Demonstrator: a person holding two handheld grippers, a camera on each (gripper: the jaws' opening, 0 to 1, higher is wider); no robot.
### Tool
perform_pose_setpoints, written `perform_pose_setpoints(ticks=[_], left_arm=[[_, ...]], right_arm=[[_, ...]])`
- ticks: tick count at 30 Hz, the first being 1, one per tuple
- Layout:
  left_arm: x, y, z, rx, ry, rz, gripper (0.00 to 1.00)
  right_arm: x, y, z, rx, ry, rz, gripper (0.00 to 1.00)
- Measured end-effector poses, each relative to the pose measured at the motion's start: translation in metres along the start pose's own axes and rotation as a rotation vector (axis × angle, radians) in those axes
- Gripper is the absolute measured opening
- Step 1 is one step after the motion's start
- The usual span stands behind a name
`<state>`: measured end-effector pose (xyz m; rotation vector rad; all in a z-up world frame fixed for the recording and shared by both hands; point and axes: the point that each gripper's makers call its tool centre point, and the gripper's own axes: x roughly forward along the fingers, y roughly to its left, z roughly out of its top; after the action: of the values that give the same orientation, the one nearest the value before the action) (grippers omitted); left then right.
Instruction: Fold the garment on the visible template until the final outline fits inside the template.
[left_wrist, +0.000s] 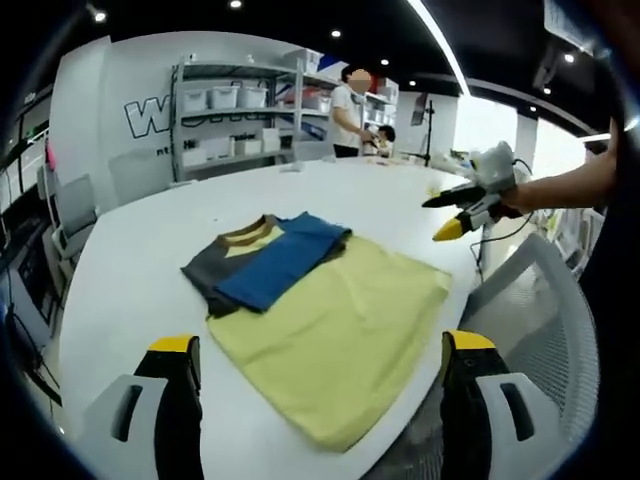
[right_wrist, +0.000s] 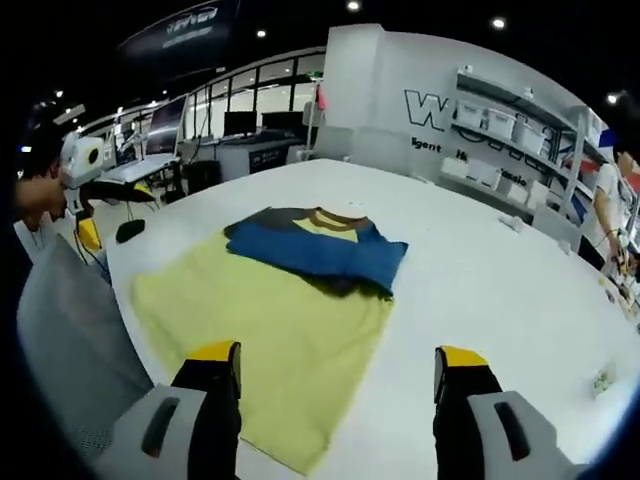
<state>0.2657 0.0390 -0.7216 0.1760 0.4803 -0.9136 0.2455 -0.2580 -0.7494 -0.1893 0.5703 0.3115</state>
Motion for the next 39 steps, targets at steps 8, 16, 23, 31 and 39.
perform_pose_setpoints(ticks=[8, 16, 23, 31, 39], left_arm=[[0.000, 0.004, 0.004, -0.017, -0.007, 0.011, 0.99], [-0.009, 0.003, 0.004, 0.007, 0.010, 0.005, 0.99], [-0.012, 0.004, -0.002, -0.025, -0.006, 0.010, 0.99], [-0.016, 0.006, -0.008, -0.026, -0.015, 0.042, 0.99], [-0.019, 0.013, 0.004, -0.019, -0.070, 0.063, 0.98]], right_arm=[[-0.013, 0.008, -0.005, 0.064, -0.018, -0.012, 0.88], [-0.011, 0.019, -0.007, 0.023, -0.008, 0.014, 0.93], [-0.013, 0.033, 0.000, 0.016, -0.037, 0.013, 0.99], [-0.009, 0.044, -0.007, -0.009, -0.004, 0.039, 0.99], [-0.006, 0.038, -0.001, -0.032, -0.007, 0.035, 0.99]])
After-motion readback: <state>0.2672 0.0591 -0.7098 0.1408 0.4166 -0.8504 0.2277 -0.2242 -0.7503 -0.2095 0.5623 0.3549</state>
